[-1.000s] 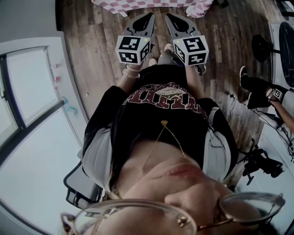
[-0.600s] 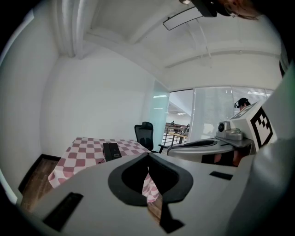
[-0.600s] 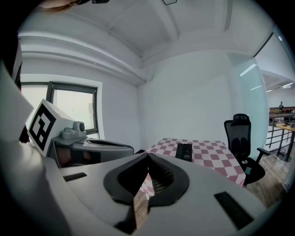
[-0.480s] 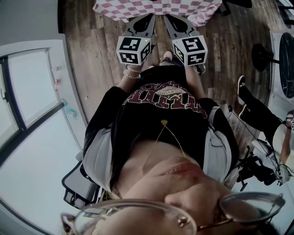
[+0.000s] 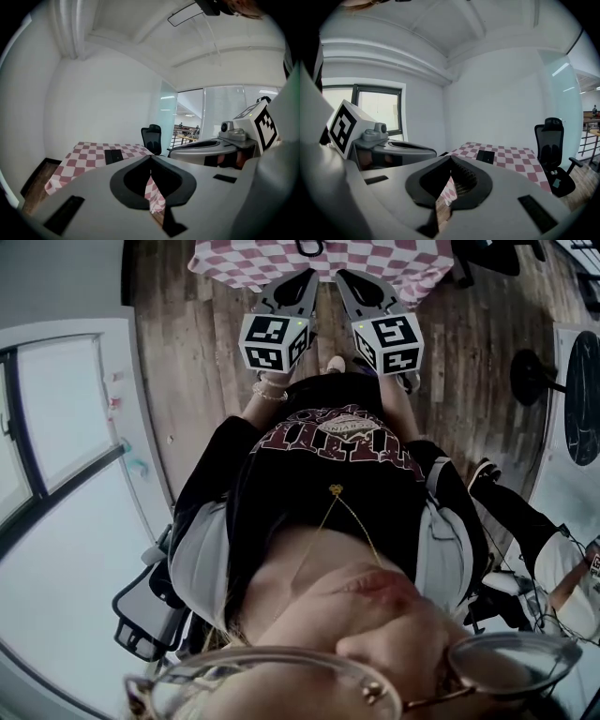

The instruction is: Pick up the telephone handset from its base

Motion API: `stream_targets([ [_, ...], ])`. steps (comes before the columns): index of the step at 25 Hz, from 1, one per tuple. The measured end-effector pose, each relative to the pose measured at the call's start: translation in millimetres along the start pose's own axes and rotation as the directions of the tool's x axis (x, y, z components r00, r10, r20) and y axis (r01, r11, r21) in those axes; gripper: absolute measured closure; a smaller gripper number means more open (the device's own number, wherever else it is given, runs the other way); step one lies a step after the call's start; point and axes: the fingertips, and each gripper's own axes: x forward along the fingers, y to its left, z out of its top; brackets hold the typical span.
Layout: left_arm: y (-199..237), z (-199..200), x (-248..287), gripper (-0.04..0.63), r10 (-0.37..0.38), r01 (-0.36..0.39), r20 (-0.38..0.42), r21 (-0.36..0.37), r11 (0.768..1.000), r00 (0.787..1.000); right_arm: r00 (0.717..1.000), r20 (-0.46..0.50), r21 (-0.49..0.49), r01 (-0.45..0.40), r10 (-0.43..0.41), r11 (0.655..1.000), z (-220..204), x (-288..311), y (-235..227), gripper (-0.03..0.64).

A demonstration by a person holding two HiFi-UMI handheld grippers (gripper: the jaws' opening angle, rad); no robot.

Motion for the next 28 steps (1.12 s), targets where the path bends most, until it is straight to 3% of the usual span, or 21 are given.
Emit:
stream_targets([
  [14, -11.0, -3.9, 47.9, 0.584, 0.04, -0.041, -0.02, -0.015, 0.999, 0.999, 0.998, -0.025, -0.014, -0.06, 0.059, 0.998, -8.8, 8.0, -48.6, 0.598],
  [28, 7.2, 1.3, 81.5, 0.584, 0.021, -0.022, -0.035, -0.038, 0.999, 0.999, 0.999, -0.021, 0.025, -0.045, 0.045, 0.999, -6.7, 29.3, -74.6, 0.598],
])
